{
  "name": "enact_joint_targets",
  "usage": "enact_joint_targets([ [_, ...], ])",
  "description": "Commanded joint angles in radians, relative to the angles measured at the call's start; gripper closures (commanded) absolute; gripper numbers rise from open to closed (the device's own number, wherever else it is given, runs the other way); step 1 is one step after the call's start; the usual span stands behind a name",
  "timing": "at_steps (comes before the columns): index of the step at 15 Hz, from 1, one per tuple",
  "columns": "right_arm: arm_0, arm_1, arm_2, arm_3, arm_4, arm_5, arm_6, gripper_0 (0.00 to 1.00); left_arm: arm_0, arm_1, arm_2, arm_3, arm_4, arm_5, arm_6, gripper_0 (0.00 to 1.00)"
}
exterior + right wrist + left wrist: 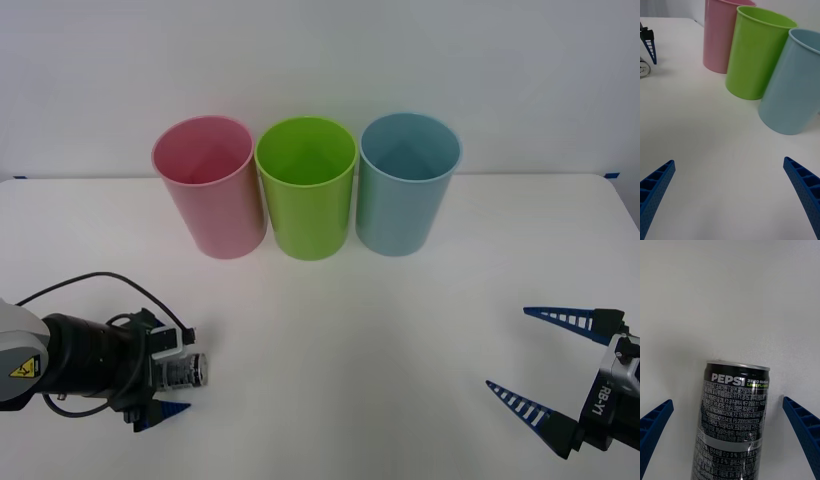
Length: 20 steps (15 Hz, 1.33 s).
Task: Put cans in the blue bin and PET bottles in the pink bin and trash in the green bin.
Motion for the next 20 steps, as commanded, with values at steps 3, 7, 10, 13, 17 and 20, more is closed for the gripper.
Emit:
enact_joint_targets([
  [3, 0.000, 0.000, 0.000, 0.000, 0.000, 0.000, 0.000, 0.00, -0.007, -0.001, 0.000, 0.000, -0.015, -0.020, 0.000, 0.00],
  [7, 0.000, 0.000, 0.000, 0.000, 0.000, 0.000, 0.000, 0.00, -0.029, -0.003, -0.032, 0.006, -0.024, -0.020, -0.004, 0.01],
  [10, 0.000, 0.000, 0.000, 0.000, 0.000, 0.000, 0.000, 0.00, -0.064, 0.005, -0.069, -0.002, -0.018, -0.018, -0.002, 0.96],
  [13, 0.000, 0.000, 0.000, 0.000, 0.000, 0.000, 0.000, 0.00, -0.063, 0.008, -0.069, -0.005, -0.018, -0.009, -0.010, 1.00],
  [17, 0.000, 0.000, 0.000, 0.000, 0.000, 0.000, 0.000, 0.00, -0.061, 0.015, -0.069, -0.015, -0.018, 0.005, -0.020, 1.00],
  [20, 0.000, 0.000, 0.000, 0.000, 0.000, 0.000, 0.000, 0.00, -0.063, 0.031, -0.069, -0.032, -0.010, 0.036, -0.039, 1.00],
])
